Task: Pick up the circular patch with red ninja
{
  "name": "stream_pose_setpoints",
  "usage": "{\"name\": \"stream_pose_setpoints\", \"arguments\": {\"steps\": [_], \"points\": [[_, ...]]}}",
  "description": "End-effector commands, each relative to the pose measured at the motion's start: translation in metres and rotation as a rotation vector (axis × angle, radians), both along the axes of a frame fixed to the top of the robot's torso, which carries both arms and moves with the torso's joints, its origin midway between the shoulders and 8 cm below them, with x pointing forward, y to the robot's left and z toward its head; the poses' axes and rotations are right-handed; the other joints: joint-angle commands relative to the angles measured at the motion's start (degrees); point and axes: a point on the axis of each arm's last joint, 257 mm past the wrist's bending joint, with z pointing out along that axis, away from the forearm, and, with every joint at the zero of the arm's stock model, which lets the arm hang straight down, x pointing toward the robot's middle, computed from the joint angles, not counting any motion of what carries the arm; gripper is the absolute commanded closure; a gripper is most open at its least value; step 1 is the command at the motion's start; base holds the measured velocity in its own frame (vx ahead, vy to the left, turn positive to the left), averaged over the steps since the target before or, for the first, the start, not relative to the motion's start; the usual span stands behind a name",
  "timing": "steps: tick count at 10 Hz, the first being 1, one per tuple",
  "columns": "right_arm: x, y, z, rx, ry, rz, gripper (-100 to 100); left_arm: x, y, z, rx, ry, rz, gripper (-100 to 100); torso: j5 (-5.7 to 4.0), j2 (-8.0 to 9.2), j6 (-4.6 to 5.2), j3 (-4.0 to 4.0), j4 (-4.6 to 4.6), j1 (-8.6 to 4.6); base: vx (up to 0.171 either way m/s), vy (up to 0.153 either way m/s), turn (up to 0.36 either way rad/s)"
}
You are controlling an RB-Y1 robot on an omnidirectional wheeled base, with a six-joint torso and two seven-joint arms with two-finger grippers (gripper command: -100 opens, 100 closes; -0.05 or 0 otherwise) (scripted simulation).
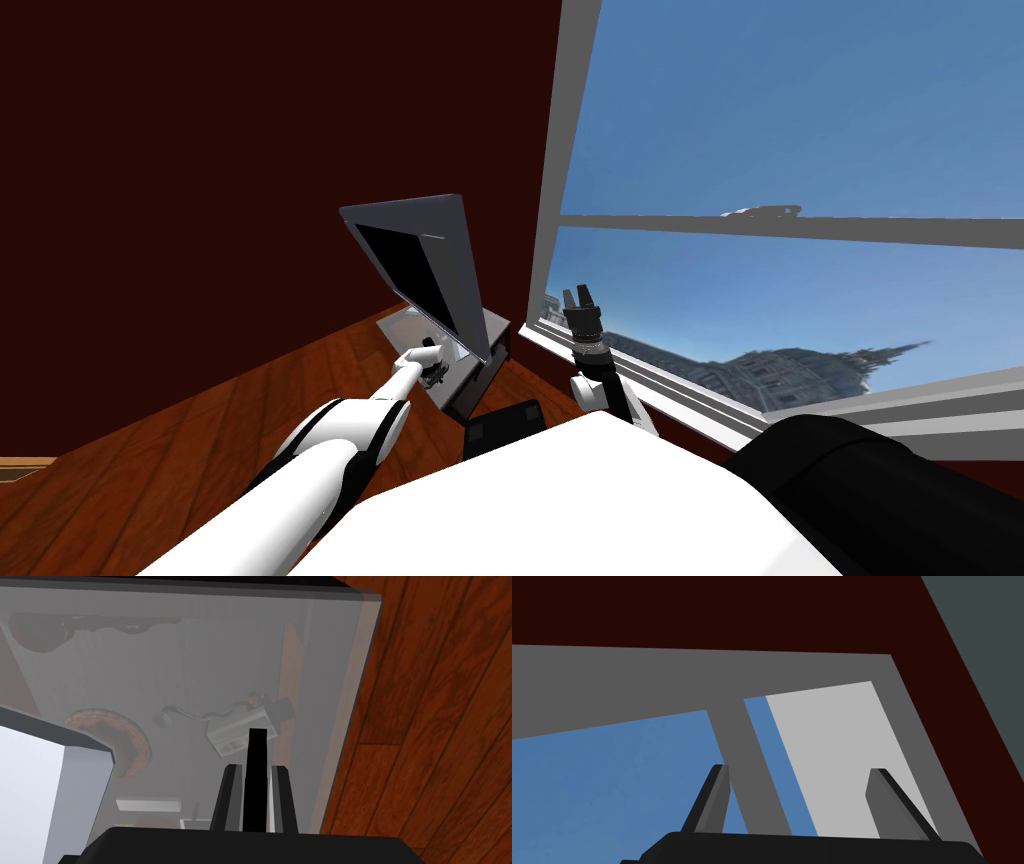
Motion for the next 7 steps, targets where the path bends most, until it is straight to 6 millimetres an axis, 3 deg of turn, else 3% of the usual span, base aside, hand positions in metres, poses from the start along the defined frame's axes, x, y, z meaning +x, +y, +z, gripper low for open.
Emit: {"name": "stream_pose_setpoints", "arguments": {"steps": [1,2,7], "points": [[0.0,0.0,0.0,0.0,0.0,0.0,0,0.0,0.0,0.0,0.0,0.0,0.0,0,0.0,0.0,0.0,0.0,0.0,0.0,0.0,0.0,0.0],[0.0,0.0,0.0,0.0,0.0,0.0,0,0.01,0.003,0.012,-0.001,-0.002,-0.006,100,0.0,0.0,0.0,0.0,0.0,0.0,0.004,-0.003,0.012],[0.0,0.0,0.0,0.0,0.0,0.0,0,0.014,0.004,0.017,-0.001,-0.002,-0.009,100,-0.04,-0.01,0.03,-0.01,-0.02,-0.03,0.002,-0.003,0.008]]}}
